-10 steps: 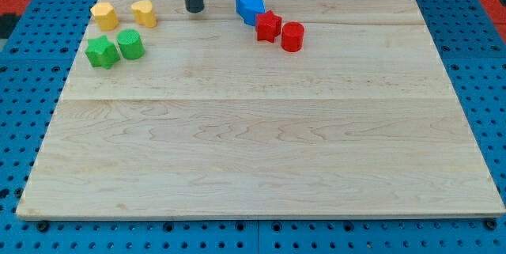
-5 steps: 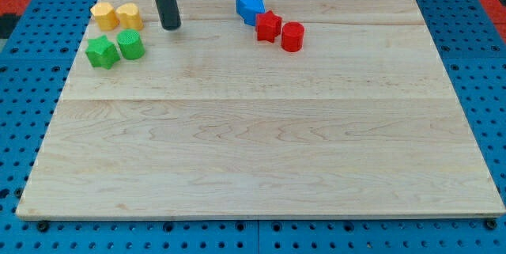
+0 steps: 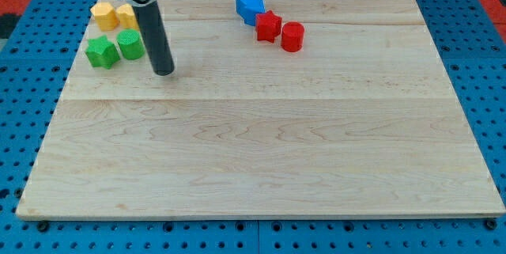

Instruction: Move the yellow heart close to the right of the yellow hexagon

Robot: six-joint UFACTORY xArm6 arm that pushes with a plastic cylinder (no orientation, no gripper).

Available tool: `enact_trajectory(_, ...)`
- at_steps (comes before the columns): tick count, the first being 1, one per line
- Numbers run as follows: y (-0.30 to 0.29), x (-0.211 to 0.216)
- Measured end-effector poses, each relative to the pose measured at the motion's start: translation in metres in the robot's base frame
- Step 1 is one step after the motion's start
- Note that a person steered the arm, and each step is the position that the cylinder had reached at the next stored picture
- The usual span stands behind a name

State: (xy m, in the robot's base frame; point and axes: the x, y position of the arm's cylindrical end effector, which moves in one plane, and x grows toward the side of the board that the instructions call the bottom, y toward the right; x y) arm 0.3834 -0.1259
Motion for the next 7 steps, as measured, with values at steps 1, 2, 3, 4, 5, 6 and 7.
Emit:
enact_trajectory(1, 0.045, -0.012)
enact_trajectory(2, 0.069, -0.012)
enact_trajectory(3, 0.079, -0.012)
enact_trajectory(4, 0.079, -0.006)
enact_trajectory(5, 0.079, -0.004)
enact_trajectory(6, 0.079, -0.004)
enact_trajectory(7, 0.079, -0.008)
